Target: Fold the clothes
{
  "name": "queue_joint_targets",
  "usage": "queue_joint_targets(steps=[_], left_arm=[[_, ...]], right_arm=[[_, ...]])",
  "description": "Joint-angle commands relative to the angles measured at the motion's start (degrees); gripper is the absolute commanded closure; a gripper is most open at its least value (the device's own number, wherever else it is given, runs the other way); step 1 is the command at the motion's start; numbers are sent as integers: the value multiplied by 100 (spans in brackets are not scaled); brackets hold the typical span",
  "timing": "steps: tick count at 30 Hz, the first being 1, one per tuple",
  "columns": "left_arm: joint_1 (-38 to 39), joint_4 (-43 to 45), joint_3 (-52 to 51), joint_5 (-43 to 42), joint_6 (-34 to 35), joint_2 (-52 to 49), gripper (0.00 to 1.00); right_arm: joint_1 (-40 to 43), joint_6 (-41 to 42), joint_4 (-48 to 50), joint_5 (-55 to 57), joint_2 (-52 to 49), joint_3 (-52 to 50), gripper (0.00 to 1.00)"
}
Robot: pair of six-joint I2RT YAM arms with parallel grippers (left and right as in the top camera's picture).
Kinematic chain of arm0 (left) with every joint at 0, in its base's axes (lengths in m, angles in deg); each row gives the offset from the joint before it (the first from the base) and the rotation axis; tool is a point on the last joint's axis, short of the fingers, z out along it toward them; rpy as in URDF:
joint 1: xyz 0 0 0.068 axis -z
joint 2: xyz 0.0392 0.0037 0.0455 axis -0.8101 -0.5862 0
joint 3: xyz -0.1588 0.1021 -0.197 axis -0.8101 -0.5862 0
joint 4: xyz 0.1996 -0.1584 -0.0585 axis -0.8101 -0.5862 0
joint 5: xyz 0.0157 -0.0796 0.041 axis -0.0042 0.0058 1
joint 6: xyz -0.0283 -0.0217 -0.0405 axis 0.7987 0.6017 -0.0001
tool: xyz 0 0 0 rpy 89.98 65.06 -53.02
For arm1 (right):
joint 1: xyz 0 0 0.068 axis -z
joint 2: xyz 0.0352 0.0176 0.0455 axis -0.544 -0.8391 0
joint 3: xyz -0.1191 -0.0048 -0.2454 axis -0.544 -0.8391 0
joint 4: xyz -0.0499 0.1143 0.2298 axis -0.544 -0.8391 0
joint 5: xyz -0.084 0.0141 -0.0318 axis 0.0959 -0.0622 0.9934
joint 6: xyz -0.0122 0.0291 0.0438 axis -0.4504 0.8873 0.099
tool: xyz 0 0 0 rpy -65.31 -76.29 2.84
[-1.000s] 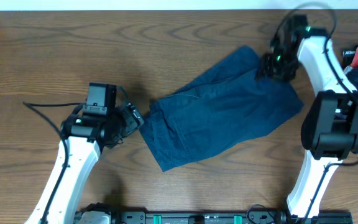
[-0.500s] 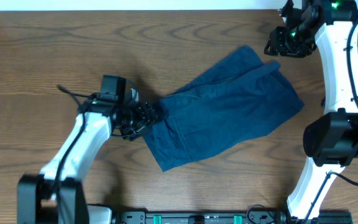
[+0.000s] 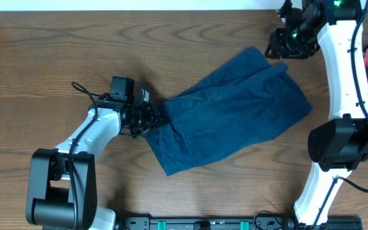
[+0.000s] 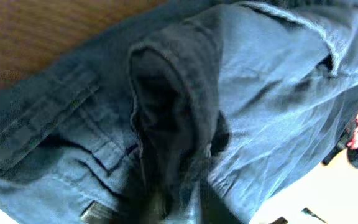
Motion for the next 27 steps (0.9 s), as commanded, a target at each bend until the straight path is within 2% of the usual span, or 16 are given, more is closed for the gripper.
queue_joint_targets(steps=[1, 7, 13, 17, 21, 25, 27], left_arm=[[-24, 83, -28, -116, -83, 4, 93], [-24, 2, -28, -151, 92, 334, 94], [-24, -439, -28, 975, 334, 1416, 94], [-24, -1108, -31, 1523, 686, 2041, 94], [-24, -1729, -44, 1694, 798, 2140, 94], [-24, -1759, -221, 1690, 898, 2135, 94], [-24, -1755, -306, 1692, 914, 2129, 94]], right_arm=[[-81, -142, -37, -9, 92, 111, 52], [-116, -216, -35, -9, 111, 114, 51], [-125, -251, -26, 13, 111, 114, 49], [-122, -247, 4, 13, 111, 111, 48], [-122, -249, 20, 13, 111, 111, 45], [-122, -247, -20, 13, 111, 111, 43], [-125, -249, -68, 13, 109, 109, 48]])
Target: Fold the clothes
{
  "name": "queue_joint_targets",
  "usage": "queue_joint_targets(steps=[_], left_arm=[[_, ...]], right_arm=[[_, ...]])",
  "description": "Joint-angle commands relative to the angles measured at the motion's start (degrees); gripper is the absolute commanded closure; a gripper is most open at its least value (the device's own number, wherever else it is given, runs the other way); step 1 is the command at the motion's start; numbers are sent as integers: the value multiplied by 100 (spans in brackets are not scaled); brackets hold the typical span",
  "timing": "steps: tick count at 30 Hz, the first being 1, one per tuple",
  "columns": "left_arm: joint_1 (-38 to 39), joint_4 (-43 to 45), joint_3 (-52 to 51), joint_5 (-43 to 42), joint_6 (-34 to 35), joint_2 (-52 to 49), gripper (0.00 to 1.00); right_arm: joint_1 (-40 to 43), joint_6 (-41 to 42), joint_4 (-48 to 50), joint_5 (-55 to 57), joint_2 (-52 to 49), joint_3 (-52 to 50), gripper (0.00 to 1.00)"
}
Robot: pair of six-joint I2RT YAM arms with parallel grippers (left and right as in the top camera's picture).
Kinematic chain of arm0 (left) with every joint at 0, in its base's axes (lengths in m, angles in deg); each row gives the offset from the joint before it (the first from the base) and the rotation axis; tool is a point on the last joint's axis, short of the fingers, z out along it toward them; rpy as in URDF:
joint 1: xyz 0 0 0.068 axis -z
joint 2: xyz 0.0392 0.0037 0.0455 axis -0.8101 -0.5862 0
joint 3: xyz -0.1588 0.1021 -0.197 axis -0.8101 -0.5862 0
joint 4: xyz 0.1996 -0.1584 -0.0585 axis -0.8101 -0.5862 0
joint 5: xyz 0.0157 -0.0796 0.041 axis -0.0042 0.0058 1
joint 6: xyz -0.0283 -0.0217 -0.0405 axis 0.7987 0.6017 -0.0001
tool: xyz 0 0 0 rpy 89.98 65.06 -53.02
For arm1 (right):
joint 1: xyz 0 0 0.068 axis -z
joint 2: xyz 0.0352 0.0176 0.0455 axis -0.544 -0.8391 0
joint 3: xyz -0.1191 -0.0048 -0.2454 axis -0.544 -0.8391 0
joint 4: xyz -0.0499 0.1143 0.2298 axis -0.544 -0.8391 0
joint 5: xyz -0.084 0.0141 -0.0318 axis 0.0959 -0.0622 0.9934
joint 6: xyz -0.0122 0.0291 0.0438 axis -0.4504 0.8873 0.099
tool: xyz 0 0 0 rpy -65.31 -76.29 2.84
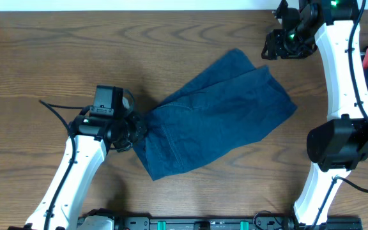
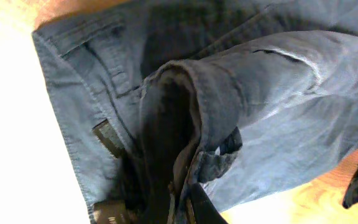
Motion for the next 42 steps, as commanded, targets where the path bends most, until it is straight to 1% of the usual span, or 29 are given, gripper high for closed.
queue_joint_targets(steps=[1, 2, 3, 4, 7, 8, 10, 14, 15, 16, 17, 18, 19, 20, 21, 23, 24, 25, 36, 42], left_arm=[[-24, -22, -177, 181, 144, -17, 94], [-24, -20, -208, 181, 186, -24, 93], [-24, -15, -223, 184, 203, -33, 94], [-24, -7, -225, 181, 201, -48, 94], [-24, -2, -225, 184, 203, -90, 94], [-24, -4, -225, 201, 203, -105, 94], [-24, -7, -225, 273, 203, -131, 93], [-24, 42, -225, 310, 203, -177, 93], [-24, 63, -225, 308, 203, -184, 93], [-24, 79, -225, 308, 203, -192, 92], [-24, 98, -225, 308, 203, -195, 88], [-24, 109, -225, 310, 203, -195, 77], [-24, 125, -225, 310, 201, -195, 57], [-24, 142, -225, 310, 201, -195, 41], [-24, 146, -225, 308, 201, -195, 32], [-24, 146, -225, 310, 201, -195, 10], [-24, 142, -225, 308, 201, -195, 1], [-24, 142, -225, 308, 199, -195, 2], [-24, 142, -225, 308, 197, -195, 2], [-24, 59, -225, 306, 197, -195, 2]], right_arm=[[-46, -44, -72, 2, 107, 103, 59], [-50, -44, -111, 2, 98, 94, 66], [-52, -46, -131, 2, 92, 85, 70], [-63, -46, -136, 0, 74, 66, 70], [-133, -59, -186, 0, 9, 50, 65], [-164, -74, -203, 2, -15, 50, 66], [-249, -72, -240, 0, -83, 20, 72], [-501, -68, -317, 0, -240, -138, 88], [-581, -66, -321, -2, -282, -219, 90], [-656, -59, -317, -2, -317, -315, 92], [-741, -26, -304, -4, -361, -439, 95], [-831, -17, -289, -4, -404, -573, 99], [-918, 57, -247, -20, -455, -726, 99], [-988, 116, -184, -26, -483, -868, 99], [-1060, 192, -76, -24, -516, -1049, 99], [-1154, 291, 190, -26, -525, -1419, 99], [-1176, 350, 326, -24, -525, -1587, 99], [-1182, 374, 455, -35, -525, -1744, 99], [-1180, 476, 1445, -61, -533, -3088, 99], [-1182, 693, 2387, 33, -533, -3346, 99]])
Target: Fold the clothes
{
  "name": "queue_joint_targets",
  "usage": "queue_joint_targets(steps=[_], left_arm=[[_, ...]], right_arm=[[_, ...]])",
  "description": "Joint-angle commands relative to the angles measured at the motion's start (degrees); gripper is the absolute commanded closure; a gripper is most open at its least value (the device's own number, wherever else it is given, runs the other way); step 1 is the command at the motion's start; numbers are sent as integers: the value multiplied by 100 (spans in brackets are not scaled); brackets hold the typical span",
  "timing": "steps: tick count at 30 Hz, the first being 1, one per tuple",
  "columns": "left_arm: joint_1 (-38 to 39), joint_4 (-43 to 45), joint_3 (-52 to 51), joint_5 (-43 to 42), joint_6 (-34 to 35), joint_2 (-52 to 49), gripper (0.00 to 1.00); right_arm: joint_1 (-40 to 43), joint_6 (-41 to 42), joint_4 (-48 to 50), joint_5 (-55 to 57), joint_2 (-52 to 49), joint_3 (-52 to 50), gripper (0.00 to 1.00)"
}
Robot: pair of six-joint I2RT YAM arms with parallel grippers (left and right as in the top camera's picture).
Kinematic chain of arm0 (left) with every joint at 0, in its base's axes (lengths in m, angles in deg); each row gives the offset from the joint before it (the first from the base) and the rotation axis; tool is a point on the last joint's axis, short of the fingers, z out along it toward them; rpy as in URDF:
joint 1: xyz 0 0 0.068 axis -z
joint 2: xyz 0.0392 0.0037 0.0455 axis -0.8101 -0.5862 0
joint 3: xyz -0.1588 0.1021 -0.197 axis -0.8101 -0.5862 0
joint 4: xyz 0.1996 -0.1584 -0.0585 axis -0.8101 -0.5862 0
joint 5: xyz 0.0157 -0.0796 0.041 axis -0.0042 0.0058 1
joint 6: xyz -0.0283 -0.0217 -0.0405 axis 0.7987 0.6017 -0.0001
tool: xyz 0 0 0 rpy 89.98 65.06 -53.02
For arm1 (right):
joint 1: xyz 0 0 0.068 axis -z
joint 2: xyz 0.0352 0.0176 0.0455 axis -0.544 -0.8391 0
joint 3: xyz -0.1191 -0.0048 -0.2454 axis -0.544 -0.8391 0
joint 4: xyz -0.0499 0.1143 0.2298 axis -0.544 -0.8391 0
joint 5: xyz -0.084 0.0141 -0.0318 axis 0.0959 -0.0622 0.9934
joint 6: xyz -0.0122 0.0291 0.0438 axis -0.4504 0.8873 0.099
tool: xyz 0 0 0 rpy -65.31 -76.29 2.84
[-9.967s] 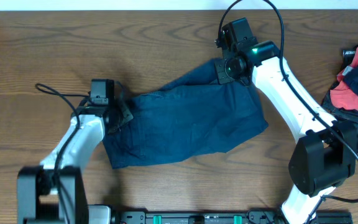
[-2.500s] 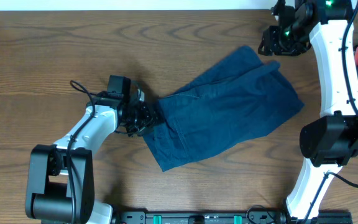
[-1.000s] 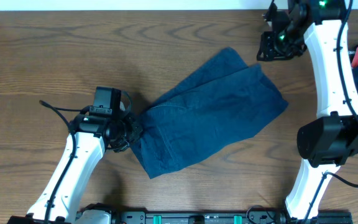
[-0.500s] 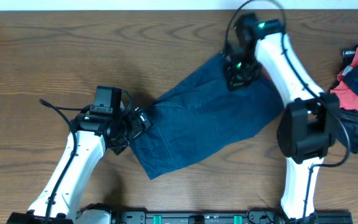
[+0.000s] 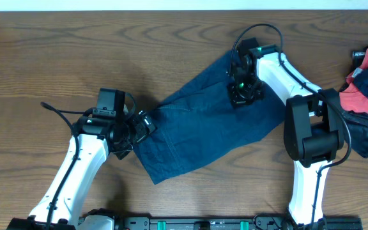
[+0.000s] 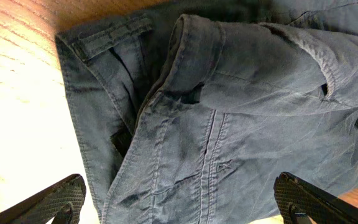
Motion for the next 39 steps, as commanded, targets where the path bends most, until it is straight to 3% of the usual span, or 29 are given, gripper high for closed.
queue_joint_targets(steps=[1, 14, 22, 24, 26, 32, 39], left_arm=[[-24, -92, -42, 72, 9, -39, 2], [-24, -232, -42, 70, 9, -39, 2], [-24, -232, -42, 72, -249, -39, 2], [-24, -234, -42, 72, -315, -39, 2], [-24, -243, -42, 72, -317, -39, 2], [-26, -175, -284, 284, -468, -48, 2], [-26, 846, -1187, -501, -466, -151, 2]], right_arm=[[24, 210, 409, 33, -7, -24, 99], [-13, 479, 2826, 201, -7, -22, 97], [-160, 457, 3718, 400, -7, -4, 78], [-162, 232, 3718, 503, -7, 184, 78], [-149, 164, 3322, 549, -4, 579, 80], [-146, -413, 883, 592, -4, 2566, 87], [-181, -525, -1443, 573, -4, 4232, 89]])
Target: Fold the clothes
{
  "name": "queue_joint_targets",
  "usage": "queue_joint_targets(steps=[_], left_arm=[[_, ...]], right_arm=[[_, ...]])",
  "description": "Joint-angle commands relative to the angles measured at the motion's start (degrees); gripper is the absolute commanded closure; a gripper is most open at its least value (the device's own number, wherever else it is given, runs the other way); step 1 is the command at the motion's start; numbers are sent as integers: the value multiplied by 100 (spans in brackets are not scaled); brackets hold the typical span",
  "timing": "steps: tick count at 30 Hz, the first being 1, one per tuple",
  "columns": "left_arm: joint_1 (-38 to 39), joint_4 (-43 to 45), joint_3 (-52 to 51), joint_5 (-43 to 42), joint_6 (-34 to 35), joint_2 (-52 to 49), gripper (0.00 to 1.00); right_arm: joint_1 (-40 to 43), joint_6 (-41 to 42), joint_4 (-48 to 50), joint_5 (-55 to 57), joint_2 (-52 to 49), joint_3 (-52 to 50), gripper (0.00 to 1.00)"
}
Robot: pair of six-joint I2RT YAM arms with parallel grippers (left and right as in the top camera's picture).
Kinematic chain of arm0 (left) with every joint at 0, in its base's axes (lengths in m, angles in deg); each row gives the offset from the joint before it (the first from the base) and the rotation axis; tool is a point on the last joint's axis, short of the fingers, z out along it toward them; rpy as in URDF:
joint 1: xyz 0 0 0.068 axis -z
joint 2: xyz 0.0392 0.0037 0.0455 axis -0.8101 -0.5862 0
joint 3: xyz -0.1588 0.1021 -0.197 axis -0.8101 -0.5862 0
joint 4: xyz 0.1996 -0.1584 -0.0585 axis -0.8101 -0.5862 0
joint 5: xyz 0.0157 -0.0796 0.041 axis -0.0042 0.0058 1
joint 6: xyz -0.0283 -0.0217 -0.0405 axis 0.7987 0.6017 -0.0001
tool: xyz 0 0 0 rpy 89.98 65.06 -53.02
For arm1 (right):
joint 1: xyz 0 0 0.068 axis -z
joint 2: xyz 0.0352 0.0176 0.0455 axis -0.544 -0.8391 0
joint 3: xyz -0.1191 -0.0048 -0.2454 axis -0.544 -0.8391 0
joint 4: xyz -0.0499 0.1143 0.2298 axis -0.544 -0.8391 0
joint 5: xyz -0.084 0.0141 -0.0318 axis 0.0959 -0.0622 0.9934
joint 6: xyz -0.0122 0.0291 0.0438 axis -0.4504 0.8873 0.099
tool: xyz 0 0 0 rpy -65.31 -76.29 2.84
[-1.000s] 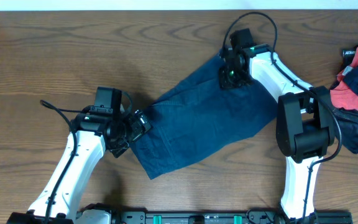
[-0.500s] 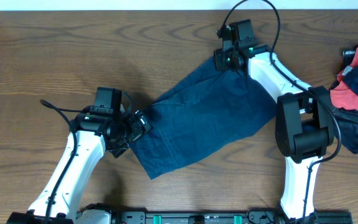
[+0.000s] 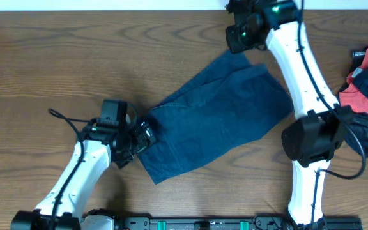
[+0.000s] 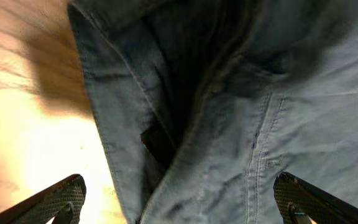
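Observation:
A blue denim garment (image 3: 216,121) lies rumpled and slantwise across the middle of the table. In the left wrist view its seams and a dark fold (image 4: 229,124) fill the frame. My left gripper (image 3: 143,139) is at the garment's left end, open. Its fingertips (image 4: 61,198) stand wide apart over the cloth with nothing pinched between them (image 4: 179,214). My right gripper (image 3: 240,33) hangs near the table's far edge, just beyond the garment's far corner (image 3: 234,57). The overhead view does not show how its jaws stand.
A heap of red cloth on a dark garment lies at the table's right edge. The right arm (image 3: 299,70) reaches over the blue garment's right side. Bare wood (image 3: 75,57) shows to the left and far left.
My right gripper was down on the garment's upper middle; now it is off the cloth near the far edge. The left gripper, still open, sits closer over the garment's left end.
At first my left gripper was shut on the garment's left end and the right gripper was near its far corner. The garment then lay further left, still gripped. Later the left gripper was open, the right one down on the cloth; now the right is away.

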Motion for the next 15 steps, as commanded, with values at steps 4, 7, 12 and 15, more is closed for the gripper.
queue_joint_targets(steps=[4, 7, 12, 15], left_arm=[[-33, 1008, -966, -754, -48, -105, 2], [-107, 1473, -1213, -1099, 15, -105, 2], [-192, 1556, -1464, -1270, 11, -105, 2], [-192, 1718, -1759, -1366, 11, -105, 2]], right_arm=[[-155, -258, -876, 4, 46, 752, 91], [-210, -273, -1093, -13, 46, 866, 91], [-310, -282, -1320, -52, 46, 885, 92], [-380, -299, -1392, -79, 46, 885, 92]])
